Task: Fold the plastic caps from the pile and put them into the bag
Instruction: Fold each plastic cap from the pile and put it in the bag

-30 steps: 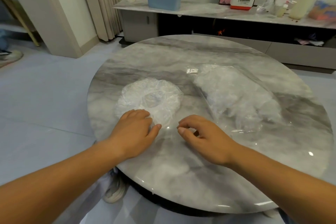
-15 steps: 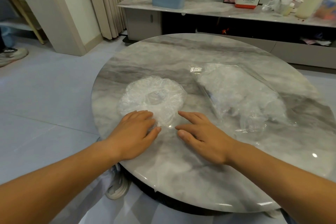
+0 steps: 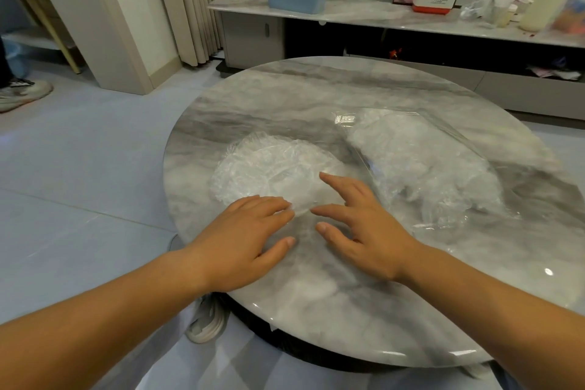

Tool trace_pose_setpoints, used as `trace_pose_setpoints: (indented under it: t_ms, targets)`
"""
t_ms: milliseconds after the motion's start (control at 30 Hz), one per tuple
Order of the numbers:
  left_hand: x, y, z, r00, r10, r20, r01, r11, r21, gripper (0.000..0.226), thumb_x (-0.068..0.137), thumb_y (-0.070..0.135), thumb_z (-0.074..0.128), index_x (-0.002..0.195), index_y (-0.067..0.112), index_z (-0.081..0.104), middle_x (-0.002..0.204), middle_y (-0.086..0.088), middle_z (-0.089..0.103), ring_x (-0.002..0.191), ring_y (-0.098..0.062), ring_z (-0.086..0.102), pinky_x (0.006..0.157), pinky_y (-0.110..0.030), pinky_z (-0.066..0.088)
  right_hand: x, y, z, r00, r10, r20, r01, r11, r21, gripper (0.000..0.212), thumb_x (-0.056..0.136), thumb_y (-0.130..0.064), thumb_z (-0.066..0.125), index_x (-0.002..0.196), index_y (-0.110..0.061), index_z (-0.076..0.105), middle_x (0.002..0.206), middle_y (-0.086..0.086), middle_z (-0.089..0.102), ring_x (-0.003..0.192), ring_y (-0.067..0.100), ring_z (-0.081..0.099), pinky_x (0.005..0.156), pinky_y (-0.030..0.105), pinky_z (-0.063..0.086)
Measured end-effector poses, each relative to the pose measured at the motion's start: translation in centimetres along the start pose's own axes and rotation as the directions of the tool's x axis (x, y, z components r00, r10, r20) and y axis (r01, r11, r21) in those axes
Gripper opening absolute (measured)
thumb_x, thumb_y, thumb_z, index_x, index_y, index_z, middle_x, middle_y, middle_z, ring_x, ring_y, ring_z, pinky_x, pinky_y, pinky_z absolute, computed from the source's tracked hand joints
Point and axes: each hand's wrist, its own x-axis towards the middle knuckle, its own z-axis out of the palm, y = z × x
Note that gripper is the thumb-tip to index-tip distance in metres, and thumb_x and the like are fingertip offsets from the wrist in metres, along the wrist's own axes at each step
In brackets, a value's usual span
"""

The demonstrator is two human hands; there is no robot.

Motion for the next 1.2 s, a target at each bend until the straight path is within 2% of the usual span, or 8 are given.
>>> trace_pose_setpoints:
  t_ms: [200,300,433,633,733,900,1033,1200]
  targets:
    - [-0.3,-0.7,0.4,0.999,0.013,0.053,-0.016,0.999,0.045,0.068,0.096,0.061,0.021,0.146,0.026,0.051,0.153,0.007,0.045,0.145,-0.01,0.034,0.122,-0.03,0.013,-0.2,-0.3,0.0,0.996,0.025,0.088,-0.023,0.999,-0.023,0.072,0.094,-0.062,0.023,0.144,-0.021,0.055,0.158,-0.008,0.04,0.148,0.007,0.023,0.12,0.02,0.016]
    - [-0.5,-1.0,0.6,0.999,0.011,0.04,-0.013,0.998,0.057,0.064,0.097,0.058,0.027,0.142,0.023,0.056,0.148,0.006,0.051,0.142,-0.013,0.041,0.12,-0.032,0.016,-0.1,-0.3,0.2,0.994,0.058,0.089,-0.058,0.998,-0.01,0.062,0.1,-0.058,0.032,0.145,-0.021,0.053,0.156,-0.008,0.042,0.146,0.006,0.029,0.12,0.025,0.026]
    - [-0.5,-1.1,0.5,0.999,0.021,0.023,-0.023,0.997,0.077,0.059,0.098,0.055,0.032,0.136,0.021,0.062,0.141,0.005,0.058,0.136,-0.014,0.049,0.118,-0.035,0.025,0.4,0.0,0.6,0.994,0.062,0.092,-0.057,0.997,-0.05,0.047,0.106,-0.043,0.042,0.145,-0.02,0.053,0.159,-0.005,0.038,0.147,0.01,0.027,0.118,0.022,0.022]
    - [-0.6,-1.3,0.6,1.0,0.02,0.016,-0.021,0.997,0.071,0.06,0.098,0.055,0.033,0.135,0.019,0.063,0.139,0.005,0.059,0.133,-0.014,0.051,0.118,-0.035,0.028,1.2,0.0,0.6,0.986,0.038,0.162,-0.024,0.996,-0.089,0.067,0.094,-0.062,0.019,0.12,-0.025,0.069,0.156,-0.004,0.043,0.144,0.012,0.031,0.117,0.031,0.029]
    - [-0.5,-1.3,0.5,1.0,0.01,-0.005,-0.009,0.999,0.041,0.061,0.097,0.056,0.034,0.137,0.019,0.061,0.142,0.003,0.058,0.134,-0.016,0.051,0.116,-0.034,0.03,1.6,-0.1,1.0,0.987,0.025,0.158,-0.008,0.994,-0.108,0.07,0.096,-0.062,0.017,0.132,-0.022,0.062,0.157,-0.004,0.041,0.145,0.013,0.03,0.118,0.037,0.03]
    - [-0.7,-1.7,0.7,0.999,-0.004,-0.041,0.002,0.998,-0.058,0.058,0.095,0.062,0.035,0.142,0.032,0.054,0.158,0.004,0.038,0.147,-0.015,0.032,0.12,-0.037,0.027,1.9,-0.4,0.9,0.996,0.036,0.08,-0.032,0.998,-0.059,0.073,0.097,-0.058,0.021,0.145,-0.013,0.053,0.155,-0.001,0.046,0.144,0.013,0.036,0.12,0.032,0.029]
    - [-0.8,-1.7,0.3,0.997,0.021,-0.068,-0.032,0.986,-0.164,0.053,0.096,0.062,0.038,0.141,0.039,0.053,0.168,0.008,0.011,0.154,-0.005,-0.003,0.125,-0.034,0.005,1.3,-0.6,-0.2,1.0,0.023,0.006,-0.023,0.999,-0.039,0.068,0.099,-0.055,0.025,0.144,-0.014,0.055,0.151,-0.003,0.05,0.141,0.011,0.039,0.117,0.022,0.026]
    - [-1.5,-1.0,-0.1,0.991,0.127,-0.031,-0.131,0.972,-0.197,0.057,0.098,0.061,0.039,0.149,0.036,0.045,0.166,0.014,0.019,0.152,0.001,0.005,0.125,-0.031,0.008,-1.1,-1.9,-1.6,1.0,-0.013,-0.026,0.012,1.0,-0.024,0.055,0.101,-0.046,0.034,0.135,-0.016,0.065,0.136,-0.004,0.063,0.128,0.009,0.053,0.111,0.026,0.038]
